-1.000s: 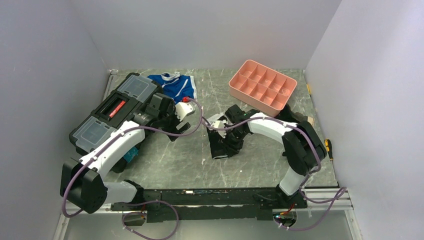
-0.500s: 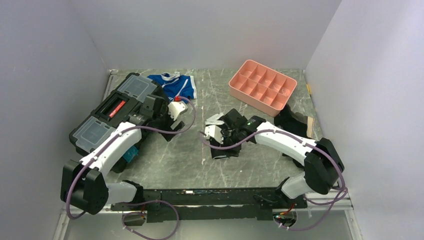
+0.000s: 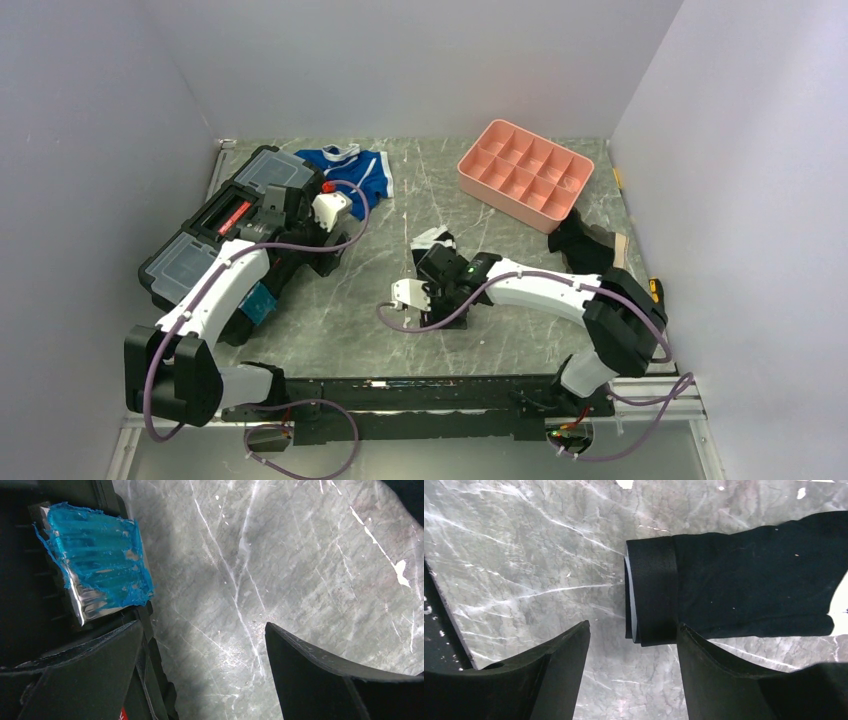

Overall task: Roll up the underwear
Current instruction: Roll the underwear to the center of the board.

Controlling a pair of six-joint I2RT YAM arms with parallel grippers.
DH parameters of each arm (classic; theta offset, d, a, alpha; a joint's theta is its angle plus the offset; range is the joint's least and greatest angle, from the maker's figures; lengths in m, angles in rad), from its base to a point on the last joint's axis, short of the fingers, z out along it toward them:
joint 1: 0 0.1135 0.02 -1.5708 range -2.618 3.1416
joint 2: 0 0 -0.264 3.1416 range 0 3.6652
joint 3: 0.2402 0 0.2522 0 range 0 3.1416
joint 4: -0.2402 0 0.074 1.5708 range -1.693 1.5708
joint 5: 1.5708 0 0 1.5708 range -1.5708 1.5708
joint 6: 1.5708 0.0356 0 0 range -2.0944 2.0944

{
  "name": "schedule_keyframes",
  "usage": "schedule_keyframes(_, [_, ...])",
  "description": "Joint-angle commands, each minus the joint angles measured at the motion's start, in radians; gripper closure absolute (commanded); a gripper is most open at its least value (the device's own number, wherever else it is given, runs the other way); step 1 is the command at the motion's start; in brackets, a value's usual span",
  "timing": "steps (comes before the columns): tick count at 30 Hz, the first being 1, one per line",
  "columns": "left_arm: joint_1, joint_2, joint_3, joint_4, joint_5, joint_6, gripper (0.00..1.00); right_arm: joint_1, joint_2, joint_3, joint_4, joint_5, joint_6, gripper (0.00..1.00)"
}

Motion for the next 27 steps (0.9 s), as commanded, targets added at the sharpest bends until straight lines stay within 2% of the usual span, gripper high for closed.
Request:
schedule_keyframes(1, [0.016,-0.013,0.041,0.007,0.017,0.005,0.01,0.023,0.018,-0.025,0.066,0.074,-0.023,0.33])
schedule_keyframes(7, [0.018,0.002,0.047,0.009,0.031,0.002,0.01,0.037,0.049,-0.075,0.127,0.107,-0.016,0.34])
schedule_keyframes(15, [0.020,0.015,0.068,0.001,0.046,0.004,0.01,0.037,0.077,-0.138,0.192,0.183,-0.026,0.41])
schedule_keyframes(27, [0.021,0.004,0.056,0.002,0.057,0.020,0.01,0.038,0.115,-0.137,0.168,0.171,-0.031,0.65])
